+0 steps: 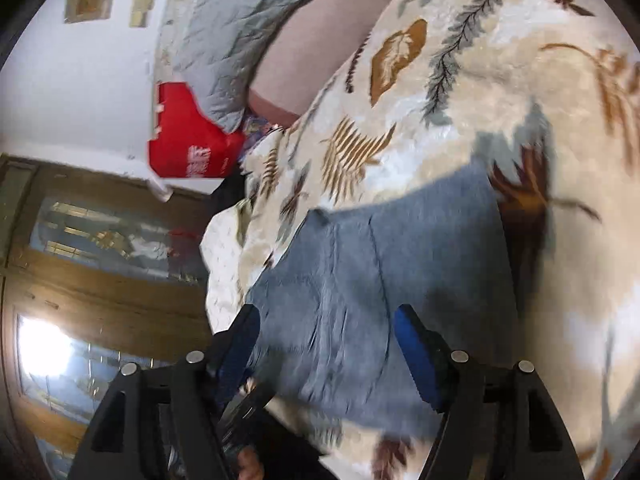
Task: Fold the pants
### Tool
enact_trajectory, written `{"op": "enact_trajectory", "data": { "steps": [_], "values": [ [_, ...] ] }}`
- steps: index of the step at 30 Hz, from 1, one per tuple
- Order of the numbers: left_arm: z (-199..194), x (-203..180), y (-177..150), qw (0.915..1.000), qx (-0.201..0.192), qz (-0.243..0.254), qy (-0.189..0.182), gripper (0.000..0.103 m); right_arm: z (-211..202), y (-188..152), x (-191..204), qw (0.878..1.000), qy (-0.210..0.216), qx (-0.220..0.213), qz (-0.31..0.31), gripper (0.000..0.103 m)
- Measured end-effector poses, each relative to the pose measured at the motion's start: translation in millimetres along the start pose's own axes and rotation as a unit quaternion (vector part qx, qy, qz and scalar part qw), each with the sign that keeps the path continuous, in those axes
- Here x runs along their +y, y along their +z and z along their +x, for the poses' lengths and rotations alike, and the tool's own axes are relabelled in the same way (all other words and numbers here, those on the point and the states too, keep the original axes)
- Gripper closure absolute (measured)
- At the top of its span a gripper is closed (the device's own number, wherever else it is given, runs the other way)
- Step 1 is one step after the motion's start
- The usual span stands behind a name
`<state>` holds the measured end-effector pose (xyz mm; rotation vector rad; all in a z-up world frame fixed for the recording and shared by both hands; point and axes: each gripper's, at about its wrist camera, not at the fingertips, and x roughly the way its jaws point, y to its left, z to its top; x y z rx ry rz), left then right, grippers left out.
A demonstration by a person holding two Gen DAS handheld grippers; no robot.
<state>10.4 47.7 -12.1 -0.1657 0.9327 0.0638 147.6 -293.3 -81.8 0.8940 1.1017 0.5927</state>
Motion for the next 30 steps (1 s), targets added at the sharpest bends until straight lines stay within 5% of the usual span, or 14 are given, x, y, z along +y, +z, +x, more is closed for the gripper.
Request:
{"op": "enact_trajectory", "data": {
  "steps": [3, 9, 15, 19, 23, 27, 30],
  "values": [
    [-5.6, 58.0, -8.2, 0.9962, -0.005, -0.087, -0.007, 0.000, 33.8, 11.8, -28.6, 0.998, -0.037, 0.018, 0.050, 0.030],
    [-6.7, 141.2, -22.1, 0.9735, -0.016, -0.228, -0.003, 0.000, 16.2, -17.1, 55.7, 0.998, -0.031, 0.005, -0.063, 0.030],
    [11.0, 160.6, -28.9, 0.9631, 0.002, -0.269, -0.018, 0.000, 91.9, -63.9, 113.3, 0.989, 0.022, 0.103, -0.102, 0.030],
    [22.6, 170.0, -37.1, 0.9456, 0.027, -0.317, -0.071, 0.000, 149.8, -92.5, 97.0, 0.976, -0.066, 0.183, -0.101, 0.030],
    [31.7, 187.4, -45.2, 0.9216, 0.036, -0.370, -0.112, 0.000, 143.1, -95.5, 126.2, 0.975, -0.062, 0.164, -0.139, 0.029],
    [36.3, 189.1, -39.5, 0.9140, 0.028, -0.386, -0.122, 0.000, 142.7, -104.3, 136.1, 0.972, -0.063, 0.158, -0.161, 0.028],
    [38.3, 188.4, -32.7, 0.9086, 0.027, -0.392, -0.141, 0.000, 167.3, -111.4, 111.3, 0.972, -0.080, 0.184, -0.120, 0.026]
  ]
}}
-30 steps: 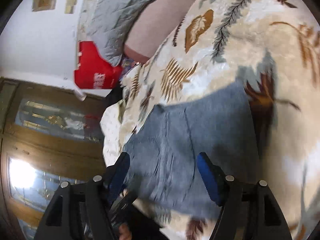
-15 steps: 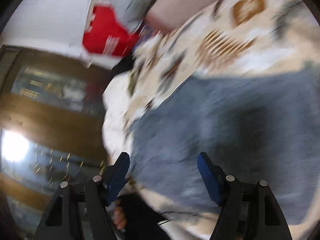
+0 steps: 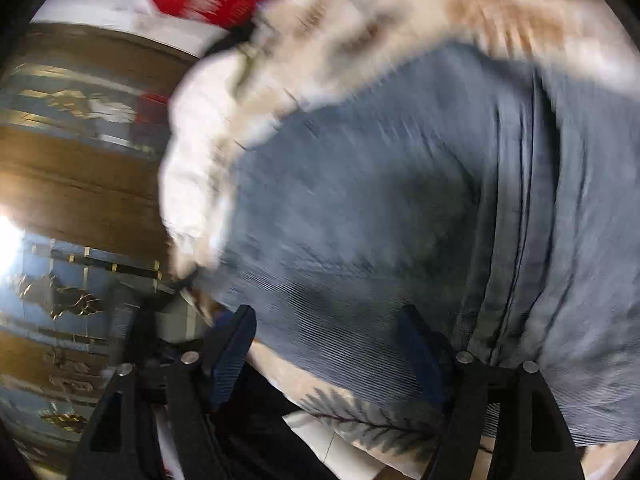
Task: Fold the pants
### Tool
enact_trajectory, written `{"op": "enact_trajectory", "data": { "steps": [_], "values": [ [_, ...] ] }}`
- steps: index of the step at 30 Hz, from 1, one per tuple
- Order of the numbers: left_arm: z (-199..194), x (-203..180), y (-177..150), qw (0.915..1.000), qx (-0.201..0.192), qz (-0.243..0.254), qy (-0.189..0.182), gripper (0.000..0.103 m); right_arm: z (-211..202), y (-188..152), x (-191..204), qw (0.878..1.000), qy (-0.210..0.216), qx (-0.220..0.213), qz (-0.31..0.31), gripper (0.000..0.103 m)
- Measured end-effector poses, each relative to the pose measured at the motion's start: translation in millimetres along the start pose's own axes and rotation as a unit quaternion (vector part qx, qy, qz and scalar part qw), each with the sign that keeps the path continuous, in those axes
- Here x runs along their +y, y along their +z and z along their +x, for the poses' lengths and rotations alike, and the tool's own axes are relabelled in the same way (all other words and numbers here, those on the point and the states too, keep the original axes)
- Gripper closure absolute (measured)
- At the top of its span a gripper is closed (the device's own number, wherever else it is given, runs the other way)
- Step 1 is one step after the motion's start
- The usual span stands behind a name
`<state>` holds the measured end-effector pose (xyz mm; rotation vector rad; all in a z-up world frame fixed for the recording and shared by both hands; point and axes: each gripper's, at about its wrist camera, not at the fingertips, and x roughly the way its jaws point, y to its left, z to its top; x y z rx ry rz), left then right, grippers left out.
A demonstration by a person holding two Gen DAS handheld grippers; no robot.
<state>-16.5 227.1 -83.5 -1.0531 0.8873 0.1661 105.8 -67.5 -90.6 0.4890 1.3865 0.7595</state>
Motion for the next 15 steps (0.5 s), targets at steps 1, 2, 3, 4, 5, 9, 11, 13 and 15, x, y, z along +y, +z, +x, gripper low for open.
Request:
{"op": "enact_trajectory", "data": {
  "steps": [1, 2, 3, 4, 5, 9, 11, 13, 15],
  "values": [
    [-0.9, -0.5, 1.8, 0.9999, 0.004, -0.002, -0.009, 0.000, -4.5, -1.1, 1.5, 1.000, 0.003, -0.009, 0.003, 0.026],
    [-2.0, -0.1, 3.3, 0.9999, 0.008, -0.004, -0.014, 0.000, -7.3, -0.8, 5.0, 1.000, 0.003, -0.007, 0.003, 0.025],
    [-3.2, 1.1, 4.7, 0.9998, 0.009, -0.009, -0.014, 0.000, -9.4, -0.8, 7.6, 1.000, 0.002, -0.005, -0.003, 0.025],
    [-2.1, 2.6, 6.5, 0.9997, 0.012, -0.016, -0.015, 0.000, -9.4, -1.0, 8.2, 1.000, 0.000, -0.003, -0.004, 0.025],
    [-1.2, 4.4, 8.1, 0.9994, 0.018, -0.021, -0.019, 0.000, -8.0, -1.3, 7.2, 1.000, -0.002, 0.000, -0.001, 0.025],
    [-1.2, 6.8, 15.5, 0.9987, 0.033, -0.036, -0.016, 0.000, -10.9, -6.5, 0.6, 1.000, 0.013, -0.014, 0.011, 0.025],
    [-1.7, 4.9, 22.1, 0.9984, 0.034, -0.040, -0.022, 0.001, -11.5, -6.4, -1.2, 1.000, 0.016, -0.016, 0.010, 0.025],
    [-2.6, 0.7, 26.8, 0.9983, 0.028, -0.040, -0.031, 0.001, -11.6, -5.9, -6.0, 1.000, 0.020, -0.018, 0.010, 0.025],
    [2.1, -2.6, 29.1, 0.9987, 0.026, -0.037, -0.025, 0.002, -5.5, -1.5, -4.2, 0.999, 0.025, -0.020, 0.009, 0.025]
  ]
}}
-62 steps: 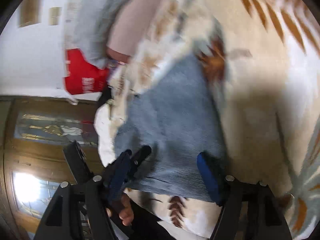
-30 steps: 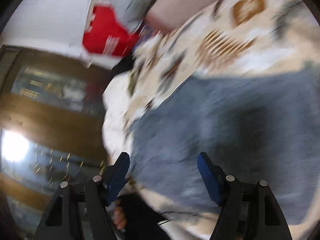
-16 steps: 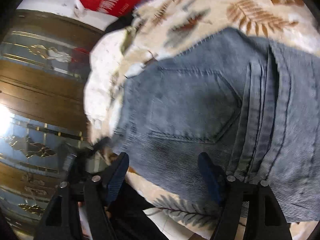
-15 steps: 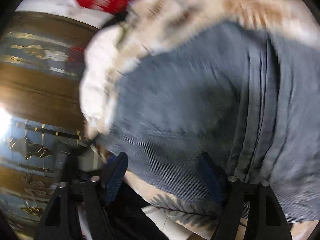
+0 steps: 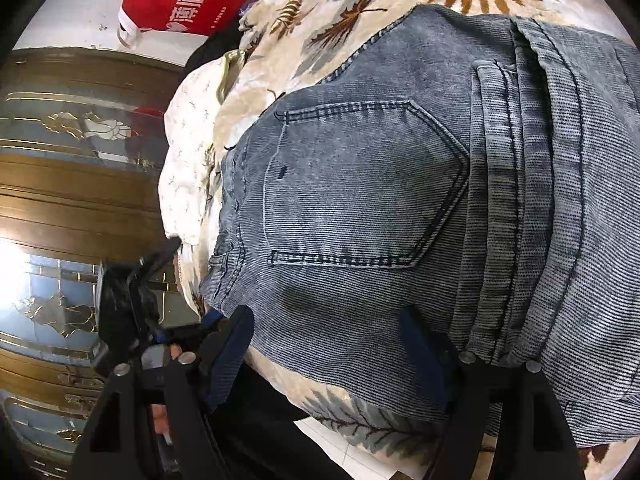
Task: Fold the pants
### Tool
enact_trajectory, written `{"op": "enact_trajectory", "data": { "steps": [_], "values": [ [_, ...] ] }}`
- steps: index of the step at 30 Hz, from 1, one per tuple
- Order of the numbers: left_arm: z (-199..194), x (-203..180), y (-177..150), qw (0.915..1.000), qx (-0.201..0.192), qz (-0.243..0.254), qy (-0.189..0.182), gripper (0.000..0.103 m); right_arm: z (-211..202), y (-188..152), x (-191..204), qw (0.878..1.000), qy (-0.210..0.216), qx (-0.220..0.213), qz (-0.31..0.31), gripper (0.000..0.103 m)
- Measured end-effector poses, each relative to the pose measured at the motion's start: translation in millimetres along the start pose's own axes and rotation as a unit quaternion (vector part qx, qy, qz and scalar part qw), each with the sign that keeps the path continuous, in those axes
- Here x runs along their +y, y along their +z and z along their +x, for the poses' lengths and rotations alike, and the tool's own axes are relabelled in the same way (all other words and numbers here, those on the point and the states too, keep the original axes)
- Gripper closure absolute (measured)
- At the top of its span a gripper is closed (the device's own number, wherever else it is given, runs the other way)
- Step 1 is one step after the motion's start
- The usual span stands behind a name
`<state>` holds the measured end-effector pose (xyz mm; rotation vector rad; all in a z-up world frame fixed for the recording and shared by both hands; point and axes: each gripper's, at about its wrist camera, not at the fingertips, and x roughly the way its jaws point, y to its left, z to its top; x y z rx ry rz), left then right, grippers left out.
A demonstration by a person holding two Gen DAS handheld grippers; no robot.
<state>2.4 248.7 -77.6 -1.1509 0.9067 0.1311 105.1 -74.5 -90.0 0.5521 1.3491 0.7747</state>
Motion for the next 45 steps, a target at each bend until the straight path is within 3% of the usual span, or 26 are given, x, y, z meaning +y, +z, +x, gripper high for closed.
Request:
{"op": "enact_trajectory", "data": {
  "steps": [4, 6, 7, 11, 14, 17, 24, 29, 32, 36, 38, 42, 45],
  "values": [
    [4.1, 1.1, 0.4, 0.9997, -0.014, 0.001, 0.022, 0.025, -2.2, -0.6, -6.4, 1.000, 0.014, -0.002, 0.002, 0.025],
    [2.9, 1.9, 0.0, 0.9990, -0.020, 0.006, 0.041, 0.056, -2.1, -1.6, -7.5, 1.000, 0.018, -0.005, 0.003, 0.025],
    [3.7, 2.2, 0.4, 0.9986, -0.020, 0.011, 0.048, 0.078, -2.2, -1.7, -7.5, 1.000, 0.017, -0.005, 0.002, 0.025],
    [1.8, 3.9, -0.1, 0.9985, -0.029, 0.013, 0.045, 0.085, -1.9, 1.3, -2.5, 1.000, 0.001, 0.007, 0.013, 0.025],
    [-0.1, -2.5, -1.0, 0.9977, -0.036, 0.034, 0.046, 0.086, -7.2, 9.2, 1.6, 1.000, 0.016, 0.008, 0.022, 0.025],
    [4.6, 3.8, -1.3, 0.9981, -0.030, 0.025, 0.047, 0.086, 3.4, 12.8, -8.0, 0.999, 0.001, 0.013, 0.037, 0.024],
    [10.0, 16.6, 0.2, 0.9991, -0.021, 0.019, 0.032, 0.086, 0.7, 14.7, 13.0, 1.000, -0.022, 0.007, 0.008, 0.025],
    [7.1, 1.1, -2.3, 0.9969, -0.030, 0.050, 0.054, 0.089, 21.2, 16.5, 14.1, 0.998, -0.053, 0.009, -0.011, 0.024],
    [2.0, -16.1, -6.5, 0.9932, -0.047, 0.081, 0.069, 0.091, 9.3, 18.3, 18.3, 0.999, -0.032, 0.006, 0.001, 0.024],
    [-6.1, -52.2, -17.6, 0.9833, -0.080, 0.141, 0.083, 0.091, -41.3, 8.7, 1.6, 0.998, -0.003, -0.056, 0.007, 0.024],
    [-10.5, -78.1, -27.2, 0.9745, -0.097, 0.182, 0.089, 0.092, -77.7, 0.1, -20.1, 0.995, 0.005, -0.101, 0.027, 0.024],
    [-16.3, -134.5, -60.3, 0.9463, -0.129, 0.280, 0.097, 0.092, -142.1, -20.0, -63.6, 0.981, 0.009, -0.182, 0.062, 0.024],
    [-13.0, -181.2, -100.4, 0.9157, -0.143, 0.365, 0.089, 0.092, -189.1, -36.3, -96.8, 0.965, 0.010, -0.244, 0.093, 0.024]
  ]
}}
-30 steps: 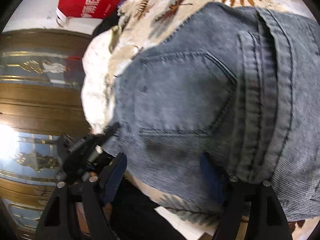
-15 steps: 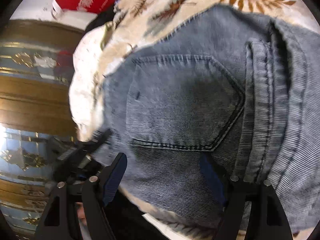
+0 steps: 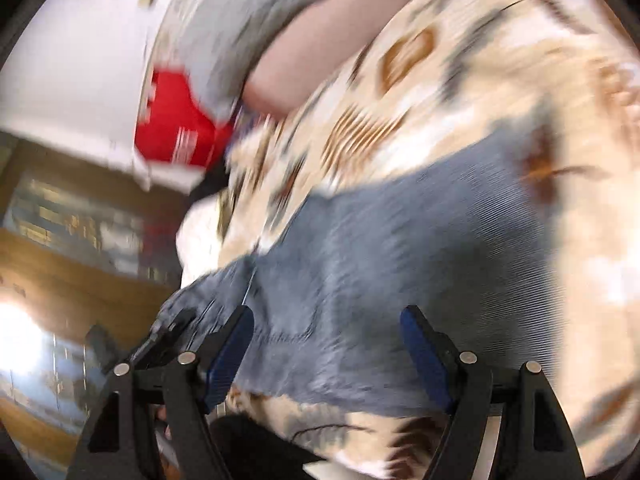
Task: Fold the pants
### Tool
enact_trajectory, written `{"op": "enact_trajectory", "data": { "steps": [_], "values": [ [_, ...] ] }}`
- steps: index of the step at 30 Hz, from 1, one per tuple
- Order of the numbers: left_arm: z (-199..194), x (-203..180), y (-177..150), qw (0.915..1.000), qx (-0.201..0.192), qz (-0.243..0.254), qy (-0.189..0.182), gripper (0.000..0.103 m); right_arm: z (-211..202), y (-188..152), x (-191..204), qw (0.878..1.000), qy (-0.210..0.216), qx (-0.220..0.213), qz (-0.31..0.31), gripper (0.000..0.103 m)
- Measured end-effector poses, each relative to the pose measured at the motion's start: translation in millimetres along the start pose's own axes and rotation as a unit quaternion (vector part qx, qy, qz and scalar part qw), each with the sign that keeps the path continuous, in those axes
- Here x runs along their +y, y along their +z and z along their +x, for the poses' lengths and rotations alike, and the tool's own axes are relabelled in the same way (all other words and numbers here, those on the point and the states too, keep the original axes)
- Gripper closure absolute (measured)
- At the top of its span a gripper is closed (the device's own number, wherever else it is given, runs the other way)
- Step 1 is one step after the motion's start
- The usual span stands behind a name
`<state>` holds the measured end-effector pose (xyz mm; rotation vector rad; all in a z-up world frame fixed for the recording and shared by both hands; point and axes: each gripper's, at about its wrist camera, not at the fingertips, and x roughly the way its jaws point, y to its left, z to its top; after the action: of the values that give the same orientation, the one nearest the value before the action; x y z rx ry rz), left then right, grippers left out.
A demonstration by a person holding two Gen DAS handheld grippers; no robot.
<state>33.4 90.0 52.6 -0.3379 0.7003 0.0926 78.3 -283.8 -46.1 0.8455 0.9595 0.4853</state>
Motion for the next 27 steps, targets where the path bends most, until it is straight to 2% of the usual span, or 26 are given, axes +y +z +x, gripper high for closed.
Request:
{"op": "enact_trajectory", "data": {
  "steps": [3, 5, 8, 10, 12, 13, 14, 15, 16, 17, 18, 20, 23, 24, 25, 27],
  "values": [
    [-6.4, -65.5, -10.5, 0.9962, -0.009, 0.083, -0.023, 0.092, -39.6, 12.9, -24.1, 0.998, 0.006, -0.050, 0.027, 0.024],
    [-2.1, -107.4, -27.7, 0.9901, -0.001, 0.134, -0.042, 0.092, -58.6, 14.9, -40.2, 0.996, 0.003, -0.074, 0.039, 0.024],
    [15.2, -159.8, -65.1, 0.9766, 0.038, 0.200, -0.069, 0.091, -77.4, 16.0, -61.3, 0.994, -0.006, -0.091, 0.055, 0.024],
    [43.6, -189.3, -101.1, 0.9615, 0.099, 0.243, -0.080, 0.091, -89.2, 13.3, -72.2, 0.993, -0.012, -0.098, 0.062, 0.024],
    [73.5, -204.9, -131.9, 0.9493, 0.152, 0.263, -0.081, 0.083, -96.9, 13.3, -84.1, 0.992, -0.017, -0.103, 0.072, 0.024],
    [91.9, -214.2, -150.1, 0.9330, 0.192, 0.295, -0.073, 0.073, -99.5, 13.2, -88.3, 0.991, -0.016, -0.106, 0.077, 0.024],
    [97.3, -219.3, -159.4, 0.9247, 0.197, 0.320, -0.059, 0.073, -100.1, 13.0, -90.5, 0.991, -0.019, -0.107, 0.078, 0.024],
    [90.9, -220.2, -159.5, 0.9259, 0.178, 0.327, -0.062, 0.071, -99.1, 11.8, -93.4, 0.991, -0.023, -0.105, 0.080, 0.024],
    [82.1, -219.4, -154.3, 0.9275, 0.174, 0.321, -0.080, 0.060, -98.2, 12.2, -92.7, 0.991, -0.024, -0.103, 0.078, 0.024],
    [74.5, -216.9, -146.6, 0.9272, 0.185, 0.309, -0.104, 0.053, -97.6, 11.7, -92.3, 0.992, -0.025, -0.102, 0.072, 0.024],
    [65.3, -212.5, -137.9, 0.9279, 0.192, 0.293, -0.128, 0.052, -94.4, 10.9, -89.6, 0.992, -0.030, -0.101, 0.066, 0.024],
    [38.7, -195.6, -117.4, 0.9360, 0.174, 0.261, -0.159, 0.047, -89.1, 11.0, -84.3, 0.993, -0.027, -0.095, 0.058, 0.024],
    [1.5, -156.5, -92.6, 0.9522, 0.125, 0.215, -0.177, 0.033, -76.4, 7.0, -68.2, 0.997, -0.027, -0.071, 0.034, 0.024],
    [-6.1, -141.0, -83.8, 0.9592, 0.106, 0.199, -0.171, 0.030, -71.0, 5.3, -63.4, 0.998, -0.024, -0.060, 0.028, 0.024],
    [-8.0, -118.2, -72.8, 0.9701, 0.080, 0.178, -0.144, 0.029, -65.3, 2.8, -57.7, 0.999, -0.021, -0.046, 0.018, 0.024],
    [-2.7, -89.0, -62.4, 0.9814, 0.057, 0.159, -0.090, 0.028, -50.5, -4.8, -45.0, 1.000, -0.022, -0.014, -0.001, 0.024]
  ]
}}
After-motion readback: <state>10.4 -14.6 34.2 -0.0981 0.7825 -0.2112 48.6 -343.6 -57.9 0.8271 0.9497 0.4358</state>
